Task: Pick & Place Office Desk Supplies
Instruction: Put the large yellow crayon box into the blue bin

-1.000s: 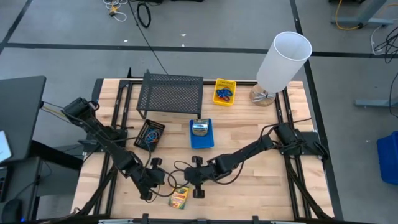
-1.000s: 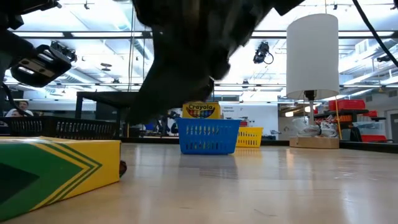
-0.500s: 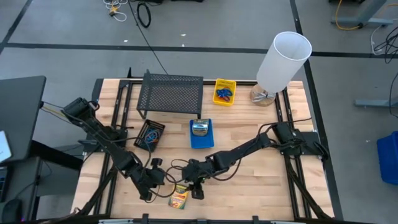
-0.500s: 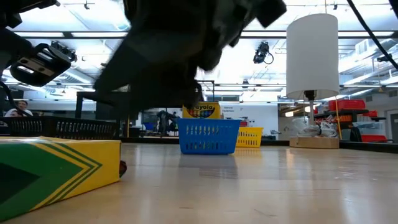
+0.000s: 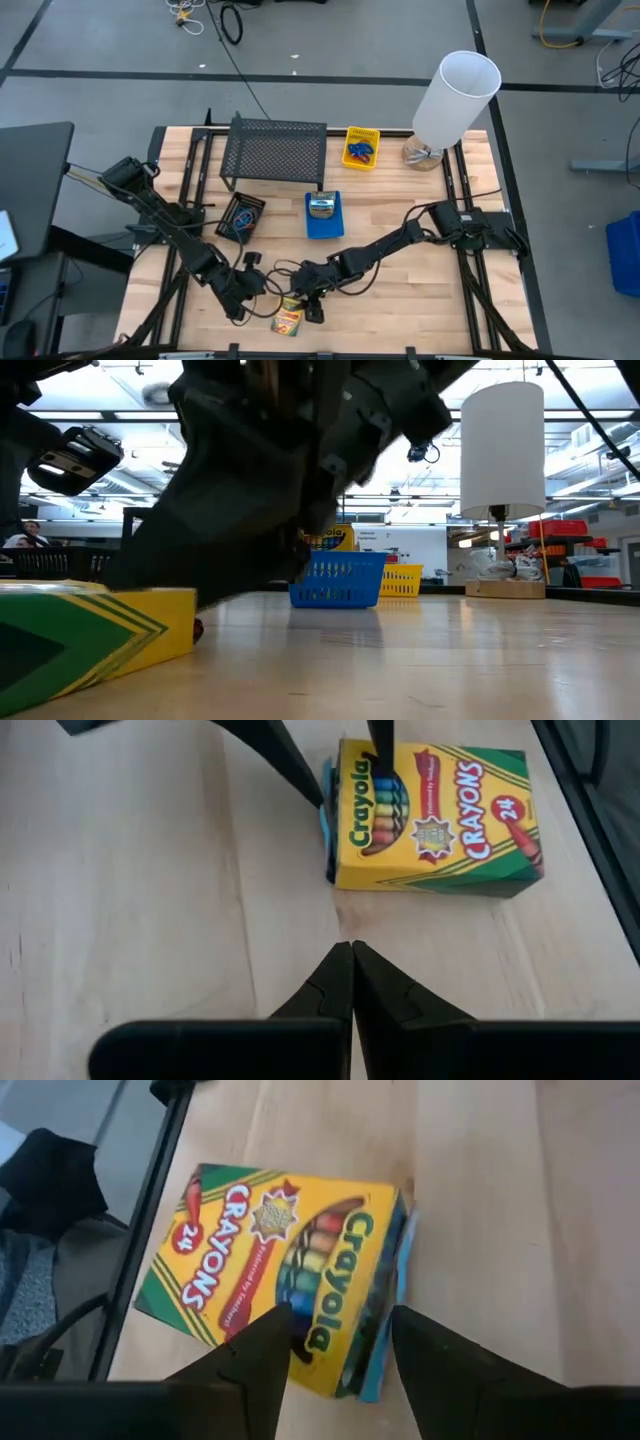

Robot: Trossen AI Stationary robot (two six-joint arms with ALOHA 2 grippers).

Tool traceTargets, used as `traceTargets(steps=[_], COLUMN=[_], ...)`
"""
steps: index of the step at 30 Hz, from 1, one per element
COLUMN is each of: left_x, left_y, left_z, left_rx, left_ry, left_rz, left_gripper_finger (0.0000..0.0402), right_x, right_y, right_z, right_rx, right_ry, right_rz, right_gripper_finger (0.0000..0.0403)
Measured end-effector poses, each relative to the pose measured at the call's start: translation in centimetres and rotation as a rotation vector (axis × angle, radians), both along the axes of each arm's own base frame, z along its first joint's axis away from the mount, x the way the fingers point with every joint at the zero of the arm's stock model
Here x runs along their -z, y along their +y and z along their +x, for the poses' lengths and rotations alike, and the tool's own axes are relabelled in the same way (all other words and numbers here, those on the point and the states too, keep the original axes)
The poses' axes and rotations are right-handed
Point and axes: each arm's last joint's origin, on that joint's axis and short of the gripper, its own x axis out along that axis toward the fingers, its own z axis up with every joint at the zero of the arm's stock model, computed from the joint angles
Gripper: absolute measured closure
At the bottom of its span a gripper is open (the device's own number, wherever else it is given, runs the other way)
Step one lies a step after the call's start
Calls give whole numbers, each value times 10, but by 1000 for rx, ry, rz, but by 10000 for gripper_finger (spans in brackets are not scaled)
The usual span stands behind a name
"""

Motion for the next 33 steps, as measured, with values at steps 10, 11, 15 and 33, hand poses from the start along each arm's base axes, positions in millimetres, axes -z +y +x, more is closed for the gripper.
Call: traceTargets(steps=[10,11,15,33], left_x=[0,0,-1,-4], left_y=[0,0,1,4], left_z=[0,0,1,5], left_rx=[-9,-6,-12,-124], left_ry=[-17,-19,-36,-162], left_rz=[19,23,41,136], left_gripper_finger=[396,396,396,396], right_x=[3,3,3,-42], right_y=[10,10,10,13], right_z=[-1,-1,-1,-37], right_rx=[-20,-24,-39,72], right_ry=[-49,-50,-46,29], right_rz=[-47,-47,-44,-426], right_gripper_finger=[312,336,392,402])
